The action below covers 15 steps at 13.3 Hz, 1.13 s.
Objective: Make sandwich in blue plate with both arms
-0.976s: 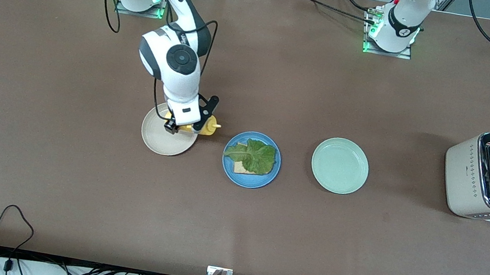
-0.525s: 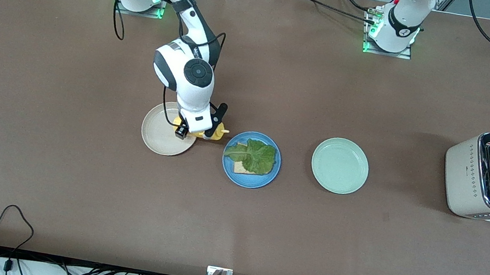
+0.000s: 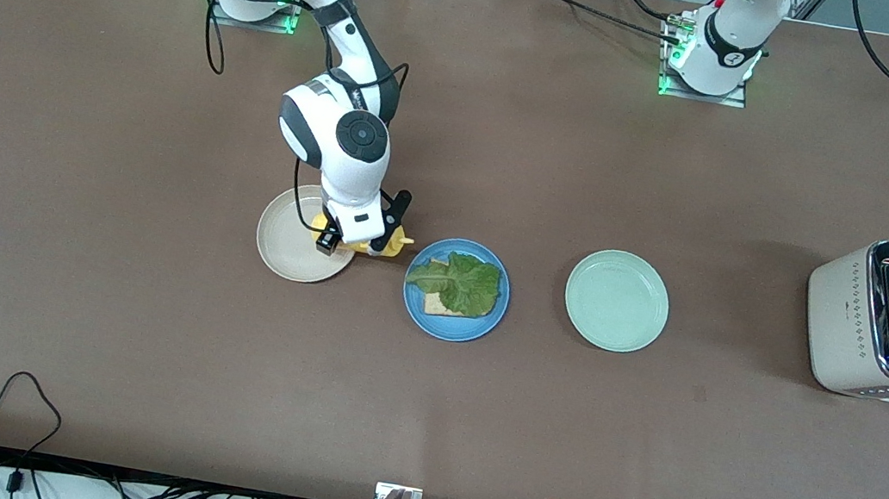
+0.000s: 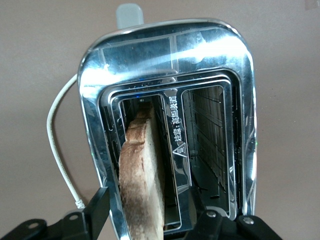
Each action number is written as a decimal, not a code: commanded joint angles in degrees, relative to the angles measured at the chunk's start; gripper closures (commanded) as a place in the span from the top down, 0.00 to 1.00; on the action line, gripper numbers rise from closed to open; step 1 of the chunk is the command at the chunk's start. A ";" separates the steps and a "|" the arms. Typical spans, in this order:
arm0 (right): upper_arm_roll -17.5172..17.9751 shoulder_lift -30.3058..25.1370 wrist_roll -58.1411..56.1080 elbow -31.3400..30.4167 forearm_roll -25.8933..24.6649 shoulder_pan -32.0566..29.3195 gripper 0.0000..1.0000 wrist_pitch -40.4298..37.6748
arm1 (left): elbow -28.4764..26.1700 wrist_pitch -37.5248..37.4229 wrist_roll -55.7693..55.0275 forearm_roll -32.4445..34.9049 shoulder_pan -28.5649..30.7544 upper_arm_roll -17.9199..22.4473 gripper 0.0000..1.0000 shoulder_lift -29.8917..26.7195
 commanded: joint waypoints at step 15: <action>0.95 -18.98 -72.07 -2.99 34.80 -40.37 0.00 -18.20 | 16.02 -26.87 -5.31 0.05 -1.69 -12.07 0.01 -4.38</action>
